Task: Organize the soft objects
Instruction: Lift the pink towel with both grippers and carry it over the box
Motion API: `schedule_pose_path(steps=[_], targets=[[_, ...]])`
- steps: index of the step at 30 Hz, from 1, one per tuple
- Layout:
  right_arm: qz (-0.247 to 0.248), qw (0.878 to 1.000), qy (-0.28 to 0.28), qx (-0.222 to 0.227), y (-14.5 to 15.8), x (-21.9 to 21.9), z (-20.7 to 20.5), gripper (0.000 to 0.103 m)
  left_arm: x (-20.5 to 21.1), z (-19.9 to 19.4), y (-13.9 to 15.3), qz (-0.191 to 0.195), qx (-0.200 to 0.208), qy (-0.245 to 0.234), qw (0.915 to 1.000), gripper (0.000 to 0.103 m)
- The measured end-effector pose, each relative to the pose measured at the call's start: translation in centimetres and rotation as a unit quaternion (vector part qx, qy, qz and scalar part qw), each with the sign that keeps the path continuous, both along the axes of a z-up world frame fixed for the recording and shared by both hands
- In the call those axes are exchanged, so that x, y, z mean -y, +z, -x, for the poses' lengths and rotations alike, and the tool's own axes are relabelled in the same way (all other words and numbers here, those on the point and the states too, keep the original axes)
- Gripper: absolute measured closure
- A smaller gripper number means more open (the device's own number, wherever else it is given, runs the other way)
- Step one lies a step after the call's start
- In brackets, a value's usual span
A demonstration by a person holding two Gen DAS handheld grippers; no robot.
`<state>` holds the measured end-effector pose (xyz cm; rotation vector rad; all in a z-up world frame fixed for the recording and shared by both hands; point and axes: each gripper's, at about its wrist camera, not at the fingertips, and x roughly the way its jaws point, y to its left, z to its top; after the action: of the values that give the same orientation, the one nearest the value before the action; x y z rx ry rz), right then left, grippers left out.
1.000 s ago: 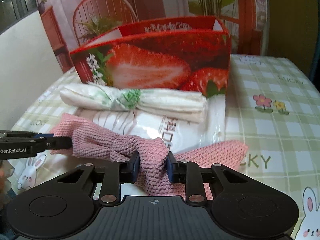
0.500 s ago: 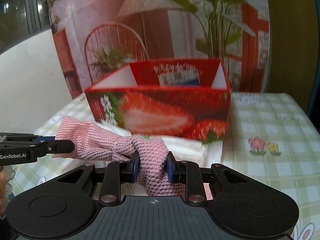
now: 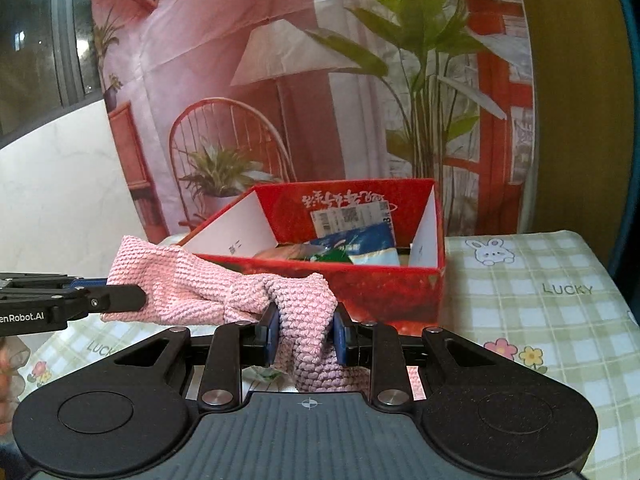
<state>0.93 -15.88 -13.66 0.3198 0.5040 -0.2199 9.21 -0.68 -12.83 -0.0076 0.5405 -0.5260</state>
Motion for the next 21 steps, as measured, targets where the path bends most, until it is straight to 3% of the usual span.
schedule_pose_path(steps=[10,21], targets=[[0.018,1.0,-0.002,0.022,2.6,3.6,-4.2,0.079,1.5,-6.9,2.4,0.005,0.008,0.002,1.0,0.083],[0.03,0.999,-0.012,-0.026,2.3,8.7,-14.7,0.079,5.2,-17.6,1.5,-0.04,-0.036,0.039,0.9978,0.083]])
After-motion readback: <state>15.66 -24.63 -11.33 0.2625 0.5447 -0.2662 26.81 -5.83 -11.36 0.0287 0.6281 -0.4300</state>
